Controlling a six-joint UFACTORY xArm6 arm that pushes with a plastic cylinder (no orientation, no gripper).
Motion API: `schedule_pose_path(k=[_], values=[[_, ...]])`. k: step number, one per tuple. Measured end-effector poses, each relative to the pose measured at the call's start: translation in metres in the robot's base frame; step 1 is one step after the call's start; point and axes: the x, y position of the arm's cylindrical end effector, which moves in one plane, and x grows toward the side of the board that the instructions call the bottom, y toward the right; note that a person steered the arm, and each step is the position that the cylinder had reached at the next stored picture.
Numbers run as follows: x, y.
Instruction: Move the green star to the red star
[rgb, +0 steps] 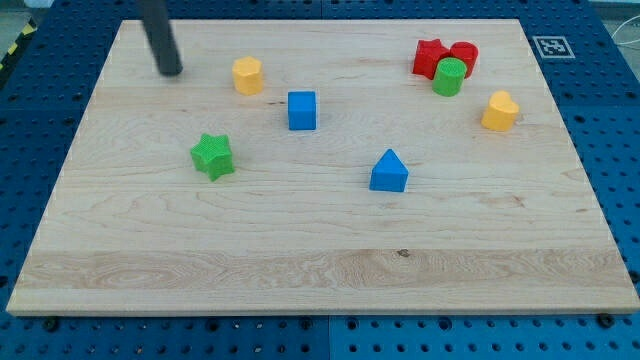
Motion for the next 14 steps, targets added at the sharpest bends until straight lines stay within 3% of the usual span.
schedule_pose_path(k=[1,2,4,6,8,12,14], values=[[0.082,-0.014],[0.114,-0.014],[0.139,0.053],[0.125,0.109],[0.091,0.124],[0.079,0.254],[0.021,0.258]])
